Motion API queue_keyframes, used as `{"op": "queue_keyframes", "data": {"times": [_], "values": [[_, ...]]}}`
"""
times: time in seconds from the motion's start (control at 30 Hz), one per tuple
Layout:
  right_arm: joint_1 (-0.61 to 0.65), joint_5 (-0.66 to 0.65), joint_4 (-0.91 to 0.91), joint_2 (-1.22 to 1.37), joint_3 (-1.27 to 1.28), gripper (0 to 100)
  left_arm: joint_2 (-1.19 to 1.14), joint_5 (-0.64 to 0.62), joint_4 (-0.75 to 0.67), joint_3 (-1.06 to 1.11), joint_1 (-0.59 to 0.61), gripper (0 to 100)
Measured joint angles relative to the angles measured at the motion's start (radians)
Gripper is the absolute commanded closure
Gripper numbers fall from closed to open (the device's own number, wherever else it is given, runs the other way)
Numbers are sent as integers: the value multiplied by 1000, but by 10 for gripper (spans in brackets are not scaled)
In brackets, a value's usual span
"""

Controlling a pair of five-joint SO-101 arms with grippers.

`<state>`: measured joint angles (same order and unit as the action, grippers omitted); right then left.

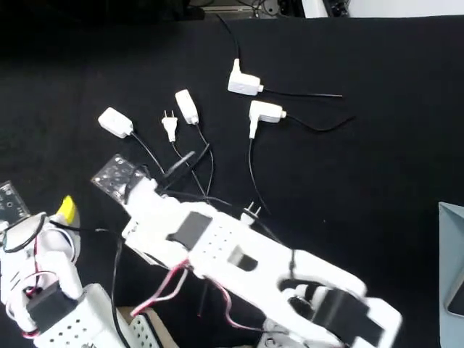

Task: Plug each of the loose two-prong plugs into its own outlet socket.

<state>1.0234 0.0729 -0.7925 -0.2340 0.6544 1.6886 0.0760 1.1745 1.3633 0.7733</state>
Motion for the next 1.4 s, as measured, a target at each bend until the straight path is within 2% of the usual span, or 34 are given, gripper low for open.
{"op": "queue_keyframes", "data": {"times": [0.13, 0.37, 1.23, 1.4], "values": [[0, 0, 3, 100, -78, 987, 0, 0, -6, 49, 46, 694], [0, 0, 5, 203, -166, 987, 0, 0, -6, 92, 54, 694], [0, 5, 11, 342, -245, 987, 0, 0, -6, 98, 54, 694], [0, 5, -52, 344, -269, 987, 0, 0, -6, 98, 54, 694]]}}
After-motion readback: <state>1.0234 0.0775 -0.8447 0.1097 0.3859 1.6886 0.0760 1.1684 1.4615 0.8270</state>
